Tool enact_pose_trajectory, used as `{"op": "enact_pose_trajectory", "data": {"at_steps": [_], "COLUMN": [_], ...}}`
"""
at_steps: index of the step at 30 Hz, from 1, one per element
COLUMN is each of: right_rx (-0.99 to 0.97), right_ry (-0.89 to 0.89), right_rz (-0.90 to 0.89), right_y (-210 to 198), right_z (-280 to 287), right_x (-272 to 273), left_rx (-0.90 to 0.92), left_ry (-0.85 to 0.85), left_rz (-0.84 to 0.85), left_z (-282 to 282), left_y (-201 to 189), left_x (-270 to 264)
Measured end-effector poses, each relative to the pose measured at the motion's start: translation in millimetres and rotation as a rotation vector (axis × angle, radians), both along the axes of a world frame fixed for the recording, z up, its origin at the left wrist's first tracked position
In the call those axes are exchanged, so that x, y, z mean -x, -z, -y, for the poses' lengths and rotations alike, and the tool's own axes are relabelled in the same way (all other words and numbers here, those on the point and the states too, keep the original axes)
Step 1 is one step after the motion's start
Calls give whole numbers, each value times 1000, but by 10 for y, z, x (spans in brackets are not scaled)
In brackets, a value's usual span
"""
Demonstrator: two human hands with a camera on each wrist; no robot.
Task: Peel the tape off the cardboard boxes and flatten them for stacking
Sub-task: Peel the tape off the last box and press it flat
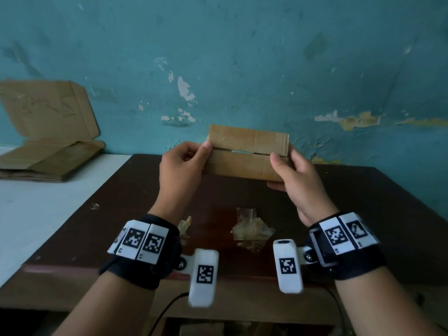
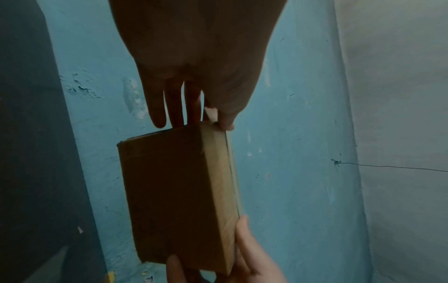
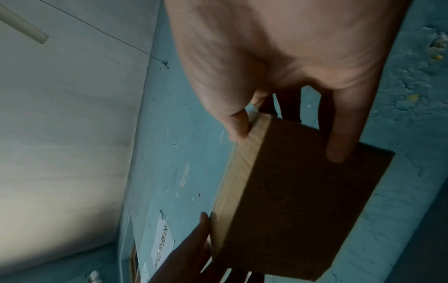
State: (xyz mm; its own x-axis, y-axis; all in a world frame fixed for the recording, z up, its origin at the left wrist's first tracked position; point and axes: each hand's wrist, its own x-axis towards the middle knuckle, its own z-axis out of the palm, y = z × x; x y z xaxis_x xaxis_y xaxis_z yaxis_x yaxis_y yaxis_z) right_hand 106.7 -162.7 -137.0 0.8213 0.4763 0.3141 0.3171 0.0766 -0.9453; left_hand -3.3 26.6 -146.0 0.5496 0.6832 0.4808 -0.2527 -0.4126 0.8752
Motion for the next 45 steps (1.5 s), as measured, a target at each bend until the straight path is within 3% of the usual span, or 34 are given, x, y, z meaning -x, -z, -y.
{"op": "enact_pose_trajectory", "data": {"at_steps": [9,14,17,29,34,37,45], "right_rx": [-64,-148,-196,-260,-199,-219,-153], "right_ry": [56,139,159,134,134,136,155], "right_rz": [-22,-61,-114,-162,-109,-113,-7], "right_y": [-64,-122,-144,-154,-136,-146,-46], "right_z": [-108,-88,-66,-35,-64,-53,-43], "right_x": [128,204,222,219,236,212,164], "left_rx": [166,398,446,333,252,106,39], "left_ry": [-46,15,54,-35,-29,-38,-22], "left_rz": [161,207,241,249,246,175,38], "left_z": [134,243,300,318,353,339,291], "left_y": [32,44,25,52,27,30,11], "left_x": [-80,-106,-113,-165,-125,-119,-59]}}
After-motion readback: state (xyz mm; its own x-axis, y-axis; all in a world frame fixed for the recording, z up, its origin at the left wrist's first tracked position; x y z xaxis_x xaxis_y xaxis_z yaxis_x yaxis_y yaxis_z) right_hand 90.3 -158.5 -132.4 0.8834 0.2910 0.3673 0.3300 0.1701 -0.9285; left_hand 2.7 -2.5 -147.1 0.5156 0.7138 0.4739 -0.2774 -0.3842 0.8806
